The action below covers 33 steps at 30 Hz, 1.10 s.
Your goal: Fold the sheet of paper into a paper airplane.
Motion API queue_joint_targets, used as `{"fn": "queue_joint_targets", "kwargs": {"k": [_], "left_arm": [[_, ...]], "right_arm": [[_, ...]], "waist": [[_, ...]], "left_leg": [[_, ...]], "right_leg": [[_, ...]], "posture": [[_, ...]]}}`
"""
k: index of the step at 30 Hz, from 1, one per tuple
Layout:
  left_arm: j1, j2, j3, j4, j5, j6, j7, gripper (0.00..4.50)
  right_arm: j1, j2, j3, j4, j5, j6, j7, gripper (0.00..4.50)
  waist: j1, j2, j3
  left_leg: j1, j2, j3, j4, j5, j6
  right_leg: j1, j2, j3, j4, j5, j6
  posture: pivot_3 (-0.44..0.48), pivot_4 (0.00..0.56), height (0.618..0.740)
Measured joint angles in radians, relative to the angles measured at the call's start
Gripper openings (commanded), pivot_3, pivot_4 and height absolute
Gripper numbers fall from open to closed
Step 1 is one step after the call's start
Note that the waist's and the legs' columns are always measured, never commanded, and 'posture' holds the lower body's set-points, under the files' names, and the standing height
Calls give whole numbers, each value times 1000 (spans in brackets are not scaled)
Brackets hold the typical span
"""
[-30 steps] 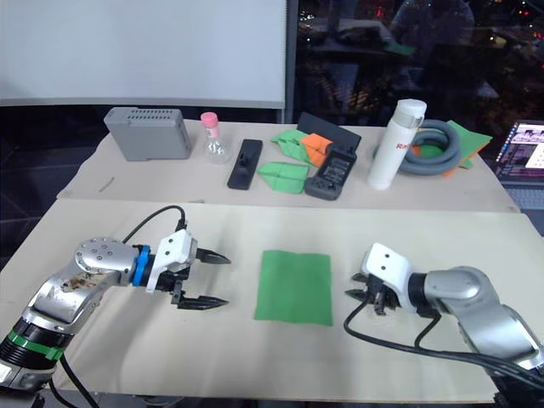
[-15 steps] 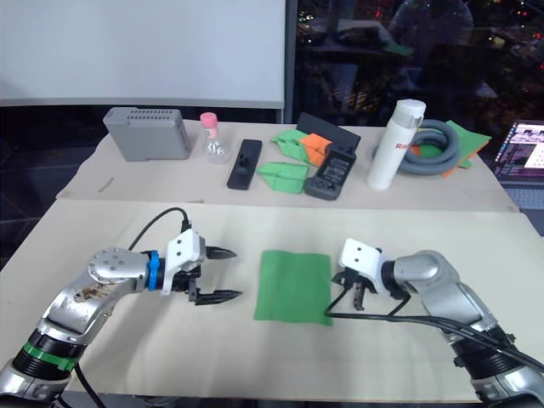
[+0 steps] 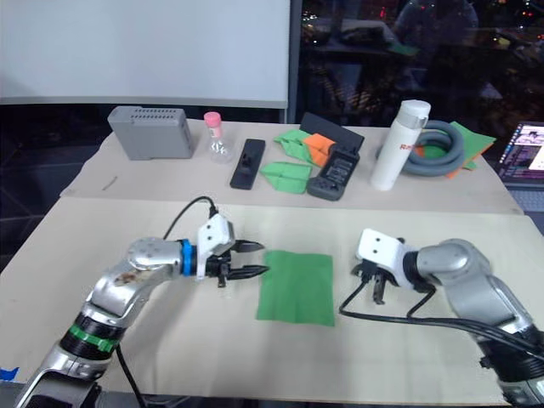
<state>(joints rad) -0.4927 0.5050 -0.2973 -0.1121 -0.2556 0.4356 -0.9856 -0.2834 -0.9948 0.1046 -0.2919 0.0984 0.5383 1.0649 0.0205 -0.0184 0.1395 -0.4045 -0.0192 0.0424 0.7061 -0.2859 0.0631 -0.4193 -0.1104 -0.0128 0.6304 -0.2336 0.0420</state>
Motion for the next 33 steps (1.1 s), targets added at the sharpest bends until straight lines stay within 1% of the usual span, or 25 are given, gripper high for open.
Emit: {"fn": "queue_joint_targets", "kwargs": {"k": [4,8,11,18,25,33], "left_arm": [[-34,-76,-100,91,71,-61,-9,23],[-42,-105,-181,181,167,-117,-1,23],[-49,-139,-199,214,195,-134,13,23],[-33,-138,-186,211,206,-138,11,23],[-18,-139,-173,203,205,-130,12,23],[8,-138,-153,168,205,-91,15,23]], "right_arm": [[72,-3,-48,-77,17,53,-23,0],[109,-2,-81,-114,35,80,-51,0],[120,-2,-90,-127,42,86,-74,0],[127,15,-89,-130,55,87,-89,0],[108,70,-34,-90,103,112,-66,0],[139,72,27,-127,141,146,-46,0]], "waist": [[-1,0,0],[-6,0,0],[-6,0,0],[-7,0,0],[-8,0,0],[-8,0,-1]], "left_leg": [[0,0,0,0,-1,2],[0,0,0,0,-2,3],[0,0,0,1,-2,4],[0,1,0,3,-3,5],[1,1,0,4,-3,5],[1,1,-1,4,-3,6]], "right_leg": [[0,0,0,0,0,0],[0,0,0,0,0,0],[0,0,0,0,0,0],[1,0,0,1,0,0],[2,0,0,1,0,0],[2,0,0,1,0,0]], "posture": [[0,150,740],[0,150,740],[0,150,740],[0,150,740],[0,150,740],[0,150,740]]}}
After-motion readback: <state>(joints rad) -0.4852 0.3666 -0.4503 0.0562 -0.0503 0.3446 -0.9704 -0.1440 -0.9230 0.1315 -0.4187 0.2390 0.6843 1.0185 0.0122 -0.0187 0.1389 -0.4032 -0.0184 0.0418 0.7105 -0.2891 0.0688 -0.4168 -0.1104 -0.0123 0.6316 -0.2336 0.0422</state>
